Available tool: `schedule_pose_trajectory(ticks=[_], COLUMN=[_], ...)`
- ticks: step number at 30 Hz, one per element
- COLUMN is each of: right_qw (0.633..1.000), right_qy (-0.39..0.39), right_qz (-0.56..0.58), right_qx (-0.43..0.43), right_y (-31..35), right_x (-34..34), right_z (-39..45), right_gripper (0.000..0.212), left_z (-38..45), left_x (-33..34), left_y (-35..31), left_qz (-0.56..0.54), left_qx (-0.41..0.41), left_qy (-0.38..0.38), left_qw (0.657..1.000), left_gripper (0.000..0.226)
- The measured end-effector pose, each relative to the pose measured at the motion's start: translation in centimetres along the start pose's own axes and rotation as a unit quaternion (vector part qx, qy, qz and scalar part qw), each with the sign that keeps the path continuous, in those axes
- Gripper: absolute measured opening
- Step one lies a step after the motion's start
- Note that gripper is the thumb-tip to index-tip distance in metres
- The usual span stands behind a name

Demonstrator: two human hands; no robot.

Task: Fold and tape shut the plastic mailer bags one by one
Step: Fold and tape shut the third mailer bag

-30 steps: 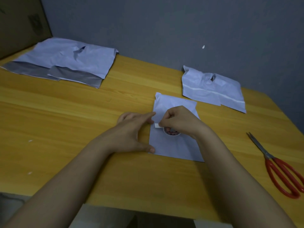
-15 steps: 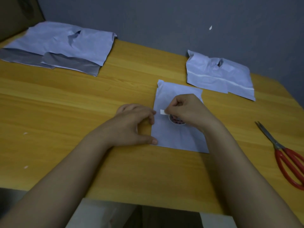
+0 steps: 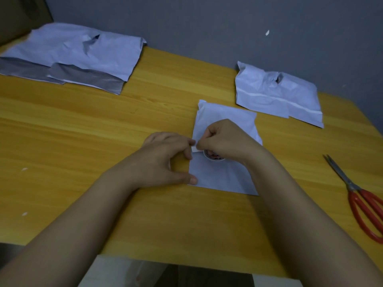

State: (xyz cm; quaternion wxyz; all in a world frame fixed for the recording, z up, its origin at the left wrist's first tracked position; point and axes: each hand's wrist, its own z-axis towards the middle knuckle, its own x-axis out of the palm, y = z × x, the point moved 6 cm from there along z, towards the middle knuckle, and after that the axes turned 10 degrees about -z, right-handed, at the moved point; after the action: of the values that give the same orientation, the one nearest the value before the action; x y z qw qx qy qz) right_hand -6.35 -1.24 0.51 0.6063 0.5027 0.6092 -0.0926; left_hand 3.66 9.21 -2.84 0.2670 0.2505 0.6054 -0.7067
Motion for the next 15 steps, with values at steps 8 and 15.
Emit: schedule_pose_trajectory(ticks=[8, 15], right_qw=[1.000, 1.000], right_qy=[0.004, -0.018], right_qz=[-0.028, -0.022], right_qx=[0.010, 0.006], right_y=[0.75, 0.72], right_x=[0.10, -0.50], right_z=[-0.09, -0.42], right_gripper=[0.017, 0.020], left_z=[-0.01, -0.08], left_x=[-0.04, -0.04], left_y=[-0.04, 0.01], left_qz=[-0.001, 0.002], left_qx=[0.007, 0.011], left_qy=[-0.011, -0.007], left_qw=[1.000, 1.000], left_gripper=[0.053, 0.052])
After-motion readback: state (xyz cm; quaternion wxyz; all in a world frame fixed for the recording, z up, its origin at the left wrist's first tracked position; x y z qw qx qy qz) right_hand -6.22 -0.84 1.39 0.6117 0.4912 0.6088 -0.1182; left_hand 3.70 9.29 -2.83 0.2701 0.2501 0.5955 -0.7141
